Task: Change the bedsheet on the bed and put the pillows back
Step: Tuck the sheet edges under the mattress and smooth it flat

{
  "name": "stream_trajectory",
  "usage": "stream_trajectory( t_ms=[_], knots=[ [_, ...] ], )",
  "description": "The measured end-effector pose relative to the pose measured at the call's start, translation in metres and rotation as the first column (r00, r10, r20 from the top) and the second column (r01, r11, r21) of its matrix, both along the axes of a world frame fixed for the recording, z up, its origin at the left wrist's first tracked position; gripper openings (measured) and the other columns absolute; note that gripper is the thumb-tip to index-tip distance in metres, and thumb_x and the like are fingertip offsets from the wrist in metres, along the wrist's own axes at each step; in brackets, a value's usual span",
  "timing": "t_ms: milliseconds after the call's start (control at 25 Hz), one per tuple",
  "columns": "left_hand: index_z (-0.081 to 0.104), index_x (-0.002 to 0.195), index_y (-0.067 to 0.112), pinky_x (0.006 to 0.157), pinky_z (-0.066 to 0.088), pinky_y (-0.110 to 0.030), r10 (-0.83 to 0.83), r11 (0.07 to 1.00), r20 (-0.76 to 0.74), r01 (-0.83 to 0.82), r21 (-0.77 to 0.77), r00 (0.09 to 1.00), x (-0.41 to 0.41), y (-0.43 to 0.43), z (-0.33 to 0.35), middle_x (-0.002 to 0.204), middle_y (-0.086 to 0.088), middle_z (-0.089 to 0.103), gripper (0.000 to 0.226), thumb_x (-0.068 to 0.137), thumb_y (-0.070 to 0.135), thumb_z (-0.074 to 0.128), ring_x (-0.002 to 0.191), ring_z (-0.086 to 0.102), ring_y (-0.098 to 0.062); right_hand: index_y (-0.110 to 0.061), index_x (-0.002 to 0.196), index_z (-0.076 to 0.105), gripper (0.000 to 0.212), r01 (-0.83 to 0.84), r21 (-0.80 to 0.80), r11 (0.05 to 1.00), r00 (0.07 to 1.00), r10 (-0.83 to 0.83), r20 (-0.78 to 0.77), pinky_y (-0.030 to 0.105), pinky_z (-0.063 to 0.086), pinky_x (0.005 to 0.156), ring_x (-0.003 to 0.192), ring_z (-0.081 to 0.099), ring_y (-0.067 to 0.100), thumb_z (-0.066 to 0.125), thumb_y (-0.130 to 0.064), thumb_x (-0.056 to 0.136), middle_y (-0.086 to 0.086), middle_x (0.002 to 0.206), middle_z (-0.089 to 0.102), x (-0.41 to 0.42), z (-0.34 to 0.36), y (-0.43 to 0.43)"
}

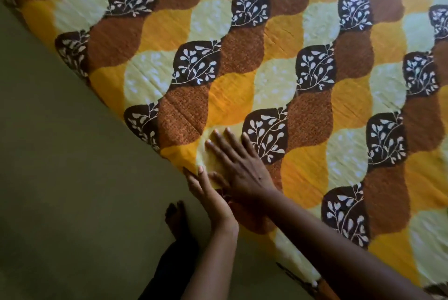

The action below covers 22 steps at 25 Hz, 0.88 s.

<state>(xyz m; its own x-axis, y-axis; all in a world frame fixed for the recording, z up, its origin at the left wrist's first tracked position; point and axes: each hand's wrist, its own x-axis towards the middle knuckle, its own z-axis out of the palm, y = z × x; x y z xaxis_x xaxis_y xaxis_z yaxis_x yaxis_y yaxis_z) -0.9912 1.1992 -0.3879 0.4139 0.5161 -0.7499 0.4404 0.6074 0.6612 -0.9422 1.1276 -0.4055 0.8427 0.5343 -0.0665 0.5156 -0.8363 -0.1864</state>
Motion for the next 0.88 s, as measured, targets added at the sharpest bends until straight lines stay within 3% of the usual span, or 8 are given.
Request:
stream_trajectory(
  t_ms=[80,160,320,440,560,640,720,880],
  knots=[
    [0.044,0.138,0.021,0.105,0.039,-0.045,-0.025,0.995,-0.074,0.018,-0.097,0.997,-0.006,0.021,0.008,0.14,-0.003,0.047,0.074,0.078,0.062,0.056,0.123,0.051,-0.023,-0.021,0.145,0.026,0.057,-0.183,0.038,0.982,0.981,0.185,-0.056,0.045,0.014,0.115,0.142,0.022,0.021,0.035,-0.041,0.092,0.001,0.153,0.027,-0.027,0.007,0.009],
    [0.044,0.137,0.023,0.107,0.038,-0.041,-0.193,0.969,-0.034,0.184,-0.167,0.981,-0.011,0.05,0.031,0.14,-0.001,0.048,0.082,0.07,0.067,0.06,0.122,0.051,-0.017,-0.019,0.138,0.04,0.049,-0.205,0.141,0.969,0.956,0.229,-0.183,0.042,0.031,0.112,0.136,0.037,0.021,0.042,-0.026,0.09,0.003,0.146,0.041,-0.044,0.031,0.02],
    [0.041,0.138,0.017,0.102,0.036,-0.035,-0.477,0.879,-0.002,0.477,-0.014,0.879,-0.009,0.116,0.085,0.142,-0.002,0.044,0.042,0.097,0.021,0.046,0.121,0.045,-0.011,-0.018,0.121,0.06,0.032,0.257,0.294,0.921,0.931,-0.155,-0.33,0.034,0.052,0.089,0.11,0.058,0.018,0.051,-0.013,0.091,0.002,0.124,0.061,-0.059,0.105,0.042],
    [0.046,0.135,0.015,0.1,0.036,-0.035,-0.65,0.759,-0.06,0.651,-0.006,0.758,-0.008,0.169,0.118,0.138,-0.003,0.048,0.038,0.097,0.021,0.044,0.125,0.045,-0.016,-0.02,0.12,0.061,0.029,0.496,0.251,0.831,0.809,-0.337,-0.482,0.024,0.047,0.088,0.104,0.057,0.013,0.053,-0.014,0.092,-0.001,0.121,0.058,-0.06,0.152,0.058],
    [0.051,0.13,0.018,0.099,0.036,-0.031,-0.8,0.586,-0.105,0.807,0.076,0.591,-0.006,0.228,0.145,0.136,-0.006,0.051,0.035,0.097,0.027,0.044,0.125,0.046,-0.018,-0.015,0.118,0.061,0.027,0.604,0.188,0.775,0.662,-0.355,-0.66,0.029,0.051,0.088,0.098,0.058,0.011,0.051,-0.011,0.093,0.002,0.122,0.057,-0.037,0.194,0.074],
    [0.053,0.128,0.017,0.097,0.035,-0.028,-0.822,0.54,-0.142,0.834,0.114,0.551,-0.004,0.264,0.16,0.135,-0.005,0.052,0.034,0.097,0.027,0.045,0.125,0.046,-0.017,-0.014,0.118,0.062,0.026,0.534,0.097,0.84,0.655,-0.338,-0.676,0.029,0.049,0.087,0.101,0.061,0.017,0.051,-0.015,0.094,0.006,0.123,0.06,-0.015,0.202,0.086],
    [0.054,0.128,0.015,0.097,0.035,-0.028,-0.805,0.545,-0.164,0.82,0.173,0.57,0.0,0.299,0.169,0.134,-0.005,0.053,0.033,0.097,0.025,0.045,0.126,0.046,-0.017,-0.014,0.118,0.063,0.027,0.437,0.049,0.898,0.699,-0.305,-0.647,0.024,0.045,0.08,0.102,0.062,0.02,0.052,-0.021,0.094,0.007,0.122,0.063,0.013,0.204,0.103],
    [0.054,0.127,0.012,0.091,0.036,-0.028,-0.626,0.713,-0.208,0.66,0.237,0.752,0.007,0.367,0.177,0.136,-0.008,0.051,0.032,0.098,0.02,0.043,0.125,0.048,-0.022,-0.012,0.121,0.061,0.028,0.412,0.081,0.907,0.689,-0.253,-0.679,0.004,0.038,0.057,0.091,0.06,0.015,0.048,-0.02,0.096,0.003,0.111,0.065,0.068,0.206,0.149]
  ],
)
